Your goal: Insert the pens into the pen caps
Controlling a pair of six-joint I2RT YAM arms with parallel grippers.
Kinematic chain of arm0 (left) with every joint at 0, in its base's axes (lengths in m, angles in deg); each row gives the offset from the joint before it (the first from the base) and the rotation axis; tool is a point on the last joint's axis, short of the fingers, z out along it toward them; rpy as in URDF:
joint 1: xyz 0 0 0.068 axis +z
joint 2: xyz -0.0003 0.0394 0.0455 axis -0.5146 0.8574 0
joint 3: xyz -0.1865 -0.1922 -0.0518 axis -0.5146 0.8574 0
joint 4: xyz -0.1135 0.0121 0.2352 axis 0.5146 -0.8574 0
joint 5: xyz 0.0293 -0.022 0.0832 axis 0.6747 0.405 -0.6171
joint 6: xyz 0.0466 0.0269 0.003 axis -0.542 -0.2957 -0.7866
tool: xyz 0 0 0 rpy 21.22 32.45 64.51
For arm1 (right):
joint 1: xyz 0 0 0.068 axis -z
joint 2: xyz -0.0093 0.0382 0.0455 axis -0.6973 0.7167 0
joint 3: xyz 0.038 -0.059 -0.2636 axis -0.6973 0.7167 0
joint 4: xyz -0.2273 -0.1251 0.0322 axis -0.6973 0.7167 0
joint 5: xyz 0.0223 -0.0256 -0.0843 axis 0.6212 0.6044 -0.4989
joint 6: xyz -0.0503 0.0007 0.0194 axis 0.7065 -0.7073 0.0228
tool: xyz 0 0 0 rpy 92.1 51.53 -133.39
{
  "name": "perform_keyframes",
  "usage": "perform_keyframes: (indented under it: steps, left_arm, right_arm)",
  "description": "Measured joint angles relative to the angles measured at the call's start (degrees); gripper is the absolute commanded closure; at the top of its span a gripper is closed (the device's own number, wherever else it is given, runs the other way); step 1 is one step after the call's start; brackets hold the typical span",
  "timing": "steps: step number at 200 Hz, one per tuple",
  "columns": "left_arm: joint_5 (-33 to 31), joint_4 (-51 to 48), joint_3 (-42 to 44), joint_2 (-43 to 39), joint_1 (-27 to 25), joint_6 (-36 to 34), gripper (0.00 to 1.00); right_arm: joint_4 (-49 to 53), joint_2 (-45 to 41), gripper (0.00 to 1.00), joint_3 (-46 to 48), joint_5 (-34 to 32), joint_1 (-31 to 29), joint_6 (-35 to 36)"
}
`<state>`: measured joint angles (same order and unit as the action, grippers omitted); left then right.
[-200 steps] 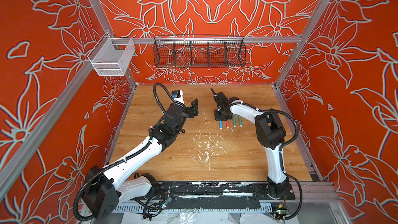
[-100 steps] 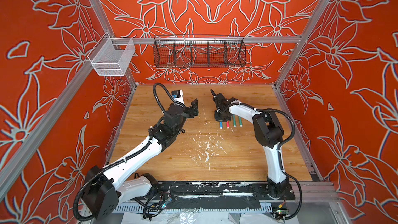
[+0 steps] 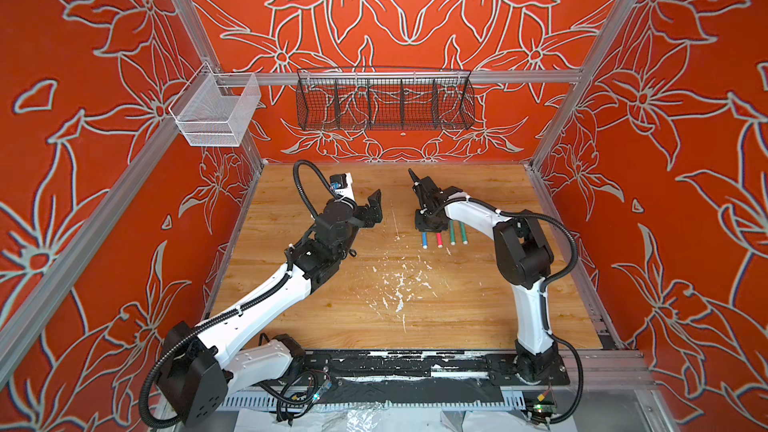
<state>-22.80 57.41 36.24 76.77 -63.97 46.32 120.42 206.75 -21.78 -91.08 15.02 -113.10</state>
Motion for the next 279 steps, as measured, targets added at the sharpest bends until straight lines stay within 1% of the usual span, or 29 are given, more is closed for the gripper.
perform_keyframes:
  steps: [40,82,93,100,102,106,160,191,213,219,223,226,228,229,231,255,268,279]
  left_arm:
    - [0.37,-0.04,0.0,0.07,0.0,0.33,0.13]
    - [1.09,-0.35,0.0,0.44,0.0,0.37,0.12]
    - [1.33,-0.35,0.0,0.57,0.0,0.2,0.09]
    - [1.51,-0.37,-0.04,0.68,0.0,-0.02,0.0]
    - [1.55,-0.37,-0.04,0.74,0.0,-0.31,0.02]
    - [1.68,-0.37,-0.11,0.9,0.0,-0.11,0.03]
    - [2.62,-1.51,-1.7,3.96,0.0,-6.19,0.03]
    - [8.74,-4.26,-5.57,5.11,-0.04,-11.23,0.03]
    - [10.27,-4.59,-7.02,5.01,-0.76,-13.6,0.03]
    - [10.34,-5.18,-7.48,4.98,-0.92,-14.01,0.03]
    - [10.29,-5.6,-7.74,4.98,-1.01,-14.08,0.03]
    - [10.27,-6.01,-7.96,4.96,-1.09,-14.1,0.03]
    - [10.12,-6.34,-8.15,4.94,-1.16,-14.12,0.03]
    - [10.01,-6.49,-8.22,4.9,-1.16,-14.08,0.03]
    - [9.9,-6.82,-8.37,4.85,-1.2,-14.05,0.03]
    - [6.86,-9.79,-8.39,2.23,-1.36,-12.26,0.03]
    - [5.01,-10.03,-5.75,-1.36,-1.36,-11.78,0.03]
    - [3.65,-9.51,-1.9,-5.38,-1.33,-11.65,0.03]
  right_arm:
    - [0.68,-5.31,0.6,0.0,-0.22,-0.02,2.05]
    - [1.18,-10.27,0.58,0.0,-0.28,-0.04,3.96]
    - [1.31,-11.32,0.57,0.0,-0.26,-0.04,4.37]
    - [1.31,-12.15,0.57,0.04,-0.28,-0.04,4.59]
    - [1.31,-12.46,0.57,0.11,-0.26,-0.04,4.63]
    - [1.22,-13.0,0.56,0.28,-0.24,-0.04,4.74]
    - [-0.28,-23.28,0.52,6.51,1.16,-0.04,7.39]
    - [-3.28,-30.21,0.5,11.82,4.59,-0.04,10.16]
    - [-5.03,-35.71,0.47,15.67,5.64,-0.04,11.85]
    - [-5.27,-37.03,0.45,16.28,5.66,-0.04,12.26]
    - [-5.38,-37.92,0.39,16.59,5.66,-0.04,12.5]
    - [-5.51,-38.42,0.31,16.76,5.64,-0.04,12.83]
    - [-5.57,-38.82,0.13,16.87,5.64,-0.04,13.0]
    - [-5.62,-39.1,0.08,16.96,5.62,-0.04,12.7]
    - [-5.73,-39.5,0.04,17.09,5.6,-0.04,12.94]
    - [-8.41,-43.87,0.03,20.13,4.68,-0.04,13.4]
    - [-10.84,-46.38,0.03,23.52,4.35,-0.11,13.38]
    - [-13.97,-48.37,0.03,27.39,4.33,-0.11,13.77]
